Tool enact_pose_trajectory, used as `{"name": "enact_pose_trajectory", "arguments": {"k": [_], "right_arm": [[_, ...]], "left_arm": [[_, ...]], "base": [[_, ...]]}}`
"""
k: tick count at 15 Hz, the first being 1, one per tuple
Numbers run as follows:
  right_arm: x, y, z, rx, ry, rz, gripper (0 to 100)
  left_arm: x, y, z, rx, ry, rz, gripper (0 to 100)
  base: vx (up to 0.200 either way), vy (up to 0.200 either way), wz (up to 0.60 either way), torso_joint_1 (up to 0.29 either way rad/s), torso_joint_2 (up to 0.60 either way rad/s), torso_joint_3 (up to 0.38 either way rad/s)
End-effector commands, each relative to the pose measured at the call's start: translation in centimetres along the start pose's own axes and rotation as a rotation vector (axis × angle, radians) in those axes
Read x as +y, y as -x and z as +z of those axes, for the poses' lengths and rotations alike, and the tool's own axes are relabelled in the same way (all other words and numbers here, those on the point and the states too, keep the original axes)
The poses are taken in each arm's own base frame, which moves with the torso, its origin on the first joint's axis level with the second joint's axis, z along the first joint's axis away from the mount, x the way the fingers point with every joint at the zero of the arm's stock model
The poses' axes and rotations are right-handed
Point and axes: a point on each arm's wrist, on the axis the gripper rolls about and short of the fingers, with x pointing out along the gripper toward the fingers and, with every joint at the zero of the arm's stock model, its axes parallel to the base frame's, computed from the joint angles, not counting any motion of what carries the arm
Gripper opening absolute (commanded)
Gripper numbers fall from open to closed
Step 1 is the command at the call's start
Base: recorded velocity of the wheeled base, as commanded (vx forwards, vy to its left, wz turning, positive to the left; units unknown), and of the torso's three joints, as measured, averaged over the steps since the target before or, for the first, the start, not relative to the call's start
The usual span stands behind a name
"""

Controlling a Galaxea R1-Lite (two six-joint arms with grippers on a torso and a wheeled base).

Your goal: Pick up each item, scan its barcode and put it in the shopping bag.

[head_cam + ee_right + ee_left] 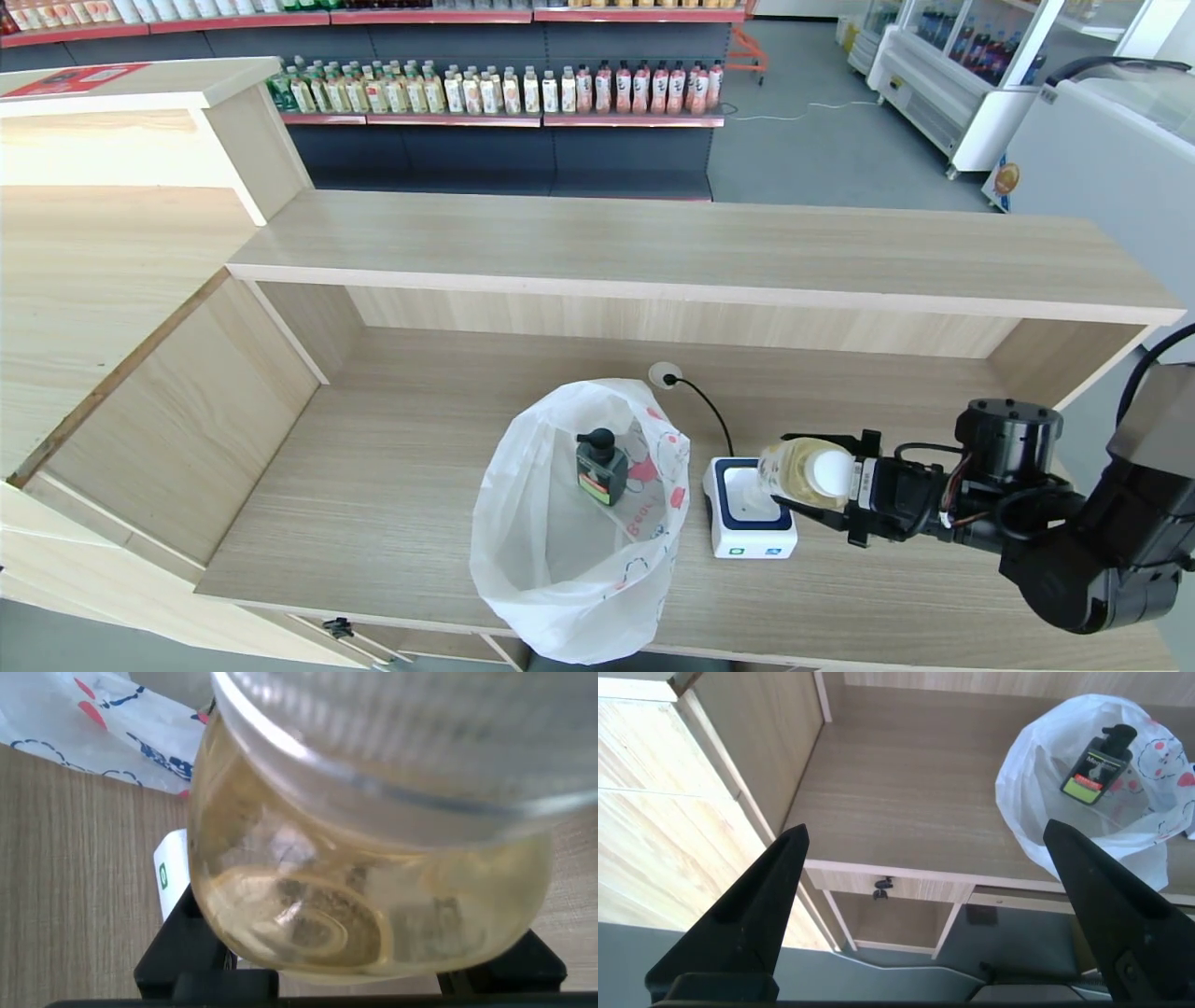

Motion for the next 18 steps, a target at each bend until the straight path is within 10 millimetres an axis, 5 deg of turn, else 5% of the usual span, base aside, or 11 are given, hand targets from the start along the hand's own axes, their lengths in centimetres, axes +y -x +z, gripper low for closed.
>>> {"name": "enact_pose_trajectory", "arguments": {"k": [1, 18], "right_arm": [[0.5, -0.7, -0.6, 0.001, -0.013, 0.018, 0], [0.6, -4.0, -2.6, -0.032, 0.009, 0.032, 0]], "left_arm": [[0.0, 0.0, 0.0, 0.000, 0.000, 0.000, 100], [0.0, 0.0, 0.0, 0.000, 0.000, 0.000, 100]], "base": [[0.000, 0.000, 0.00, 0.000, 0.00, 0.000], [0.000, 0.000, 0.00, 0.000, 0.00, 0.000]]}}
